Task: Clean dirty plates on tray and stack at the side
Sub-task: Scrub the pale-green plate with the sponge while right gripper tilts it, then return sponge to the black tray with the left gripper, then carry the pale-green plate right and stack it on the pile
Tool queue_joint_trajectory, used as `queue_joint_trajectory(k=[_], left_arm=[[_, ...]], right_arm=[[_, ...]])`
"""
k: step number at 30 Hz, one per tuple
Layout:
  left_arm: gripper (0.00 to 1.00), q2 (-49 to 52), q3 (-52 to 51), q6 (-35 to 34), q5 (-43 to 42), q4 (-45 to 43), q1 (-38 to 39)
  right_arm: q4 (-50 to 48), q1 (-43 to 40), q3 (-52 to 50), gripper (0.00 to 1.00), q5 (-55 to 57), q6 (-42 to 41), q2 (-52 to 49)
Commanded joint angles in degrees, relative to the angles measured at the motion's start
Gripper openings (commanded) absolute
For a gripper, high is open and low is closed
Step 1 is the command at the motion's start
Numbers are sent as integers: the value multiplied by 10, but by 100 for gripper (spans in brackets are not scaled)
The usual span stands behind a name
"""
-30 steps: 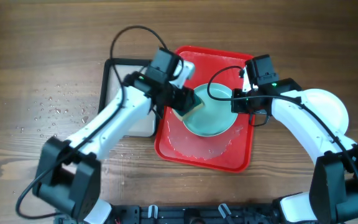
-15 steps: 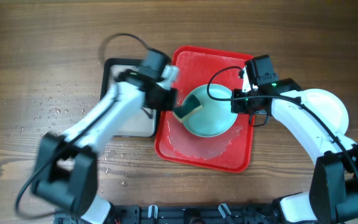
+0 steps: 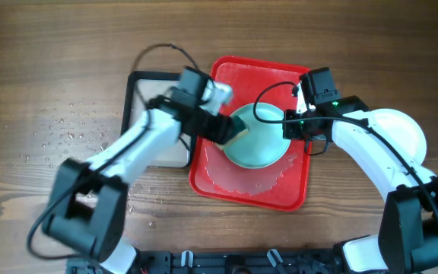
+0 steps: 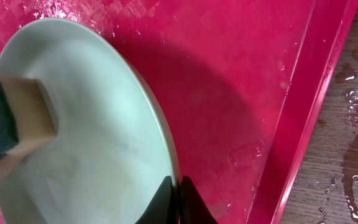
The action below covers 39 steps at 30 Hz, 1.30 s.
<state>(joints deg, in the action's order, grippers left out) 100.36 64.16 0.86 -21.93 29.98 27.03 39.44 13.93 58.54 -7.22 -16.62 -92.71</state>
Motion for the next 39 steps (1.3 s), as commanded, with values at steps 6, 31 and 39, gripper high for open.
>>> queue_joint_trajectory(k=[6, 31, 39], left_arm=[[4, 75, -2, -63, 111, -18, 54], [62, -53, -5, -247, 224, 115, -165], [100, -198, -3, -247, 147, 117, -165]], right_arm=[[5, 0, 2, 5, -2, 0, -7], [34, 20, 26, 4, 118, 44, 49], [69, 238, 31, 4, 520, 69, 138]])
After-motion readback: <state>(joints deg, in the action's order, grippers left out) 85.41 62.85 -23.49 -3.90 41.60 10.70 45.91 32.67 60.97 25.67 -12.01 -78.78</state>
